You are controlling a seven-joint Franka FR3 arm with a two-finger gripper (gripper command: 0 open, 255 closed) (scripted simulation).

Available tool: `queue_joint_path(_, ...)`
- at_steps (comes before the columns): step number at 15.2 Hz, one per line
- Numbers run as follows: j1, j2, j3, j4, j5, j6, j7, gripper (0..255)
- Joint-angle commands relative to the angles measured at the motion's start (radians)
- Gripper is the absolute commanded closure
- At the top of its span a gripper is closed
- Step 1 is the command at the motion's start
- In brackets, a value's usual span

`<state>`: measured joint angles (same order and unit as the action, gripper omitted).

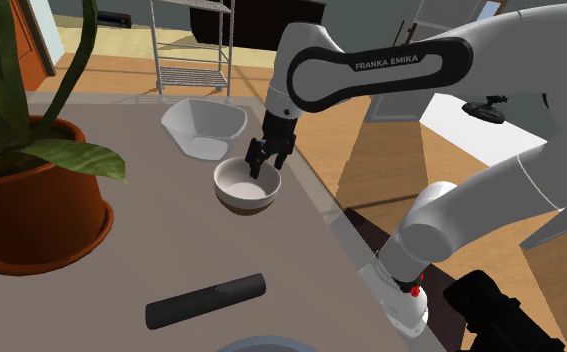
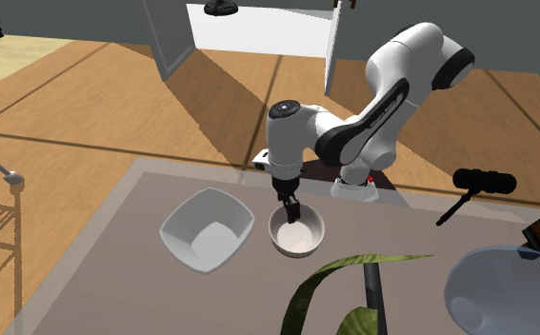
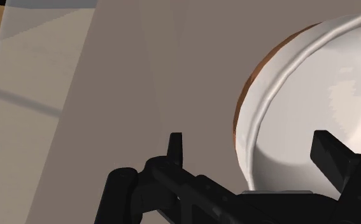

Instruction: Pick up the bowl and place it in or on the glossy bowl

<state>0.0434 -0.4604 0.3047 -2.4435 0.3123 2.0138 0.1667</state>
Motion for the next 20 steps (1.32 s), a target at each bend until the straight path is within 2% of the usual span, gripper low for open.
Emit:
queue_joint_path(1, 0.000, 0.005, 0.003, -0.004, 0.001, 0.010, 0.001, 0)
queue_joint_path(7, 0.000, 0.005, 0.003, -0.004, 0.001, 0.010, 0.001, 0)
queue_joint_path(8, 0.000, 0.005, 0.003, -0.004, 0.001, 0.010, 0.001, 255)
queue_joint_path(17, 0.000, 0.005, 0.003, -0.004, 0.001, 0.010, 0.001, 255)
queue_joint_path(20, -0.001, -0.006, -0.003, 0.027, -0.004, -0.032, 0.006, 255)
